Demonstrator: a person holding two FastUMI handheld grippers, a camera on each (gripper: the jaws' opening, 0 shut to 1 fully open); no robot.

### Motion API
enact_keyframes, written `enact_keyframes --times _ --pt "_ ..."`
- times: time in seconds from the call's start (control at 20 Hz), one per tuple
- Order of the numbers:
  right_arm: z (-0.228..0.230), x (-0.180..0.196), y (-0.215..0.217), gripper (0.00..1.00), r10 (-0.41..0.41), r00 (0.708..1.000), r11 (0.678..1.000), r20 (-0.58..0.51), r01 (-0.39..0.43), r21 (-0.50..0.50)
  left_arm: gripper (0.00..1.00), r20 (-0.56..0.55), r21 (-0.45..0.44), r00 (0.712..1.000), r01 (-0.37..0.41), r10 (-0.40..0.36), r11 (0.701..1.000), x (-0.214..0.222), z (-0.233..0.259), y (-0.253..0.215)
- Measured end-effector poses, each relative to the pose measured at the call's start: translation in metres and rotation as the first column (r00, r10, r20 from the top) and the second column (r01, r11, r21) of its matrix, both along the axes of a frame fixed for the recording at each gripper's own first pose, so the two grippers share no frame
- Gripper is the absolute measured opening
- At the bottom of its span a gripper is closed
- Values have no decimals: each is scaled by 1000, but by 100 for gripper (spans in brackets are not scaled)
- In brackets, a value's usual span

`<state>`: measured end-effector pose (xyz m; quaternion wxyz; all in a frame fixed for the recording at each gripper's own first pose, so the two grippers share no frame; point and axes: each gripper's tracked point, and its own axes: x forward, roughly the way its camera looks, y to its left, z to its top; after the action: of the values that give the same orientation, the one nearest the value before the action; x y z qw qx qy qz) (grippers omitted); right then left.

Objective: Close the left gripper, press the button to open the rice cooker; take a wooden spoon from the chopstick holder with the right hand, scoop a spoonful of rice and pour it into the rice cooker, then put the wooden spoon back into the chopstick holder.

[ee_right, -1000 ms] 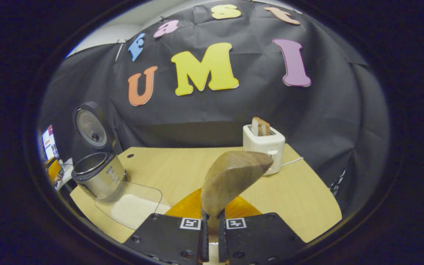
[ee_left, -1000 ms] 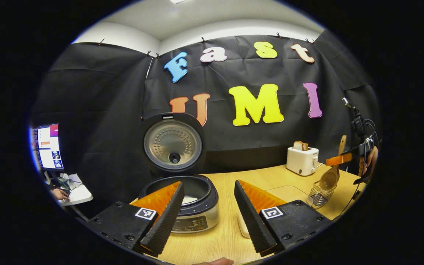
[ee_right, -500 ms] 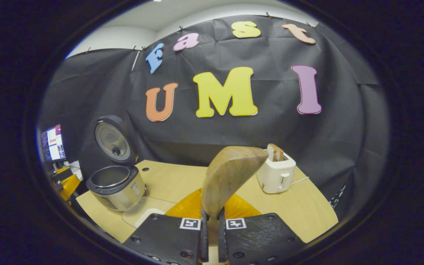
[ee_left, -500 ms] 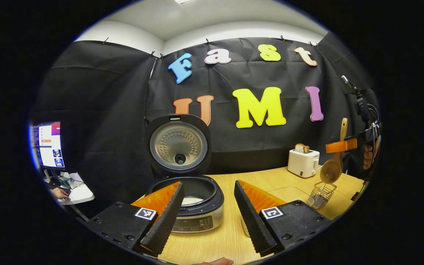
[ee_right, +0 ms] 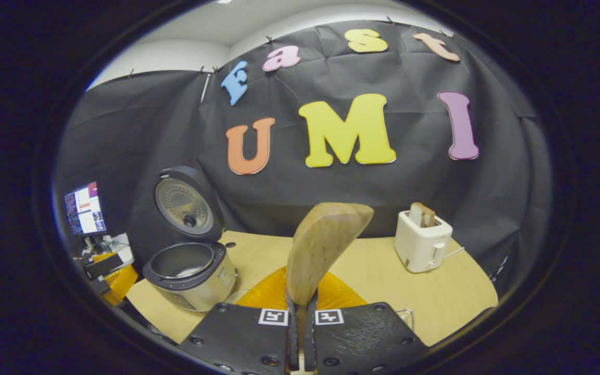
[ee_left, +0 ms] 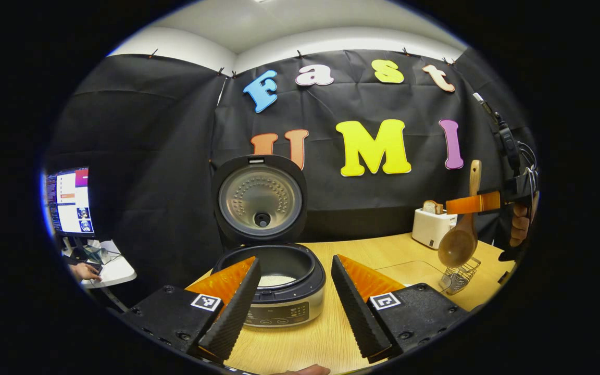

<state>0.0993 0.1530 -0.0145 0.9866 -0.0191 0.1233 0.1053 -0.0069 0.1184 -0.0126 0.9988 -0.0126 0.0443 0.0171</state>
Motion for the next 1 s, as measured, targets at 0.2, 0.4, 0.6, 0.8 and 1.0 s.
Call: enact_keyframes --times 0.2,0.4,0.6,0.8,1.0 --pt "-17 6 16 3 19 999 1000 -29 -19 -11 88 -12 18 1000 -6 6 1000 1 -4 2" --pt "-29 16 23 4 6 1000 999 -25 -7 -33 88 -24 4 1000 -6 6 1000 4 -8 0" --pt "-68 33 26 4 -50 998 994 -43 46 -98 88 -20 8 1000 -10 10 1000 2 -7 2" --pt "-116 45 28 4 -97 989 986 -109 81 -148 88 -16 -2 1000 -9 9 1000 3 -6 5" --pt "-122 52 17 4 -167 986 944 -32 150 -294 88 -19 -6 1000 -23 23 1000 3 -7 12"
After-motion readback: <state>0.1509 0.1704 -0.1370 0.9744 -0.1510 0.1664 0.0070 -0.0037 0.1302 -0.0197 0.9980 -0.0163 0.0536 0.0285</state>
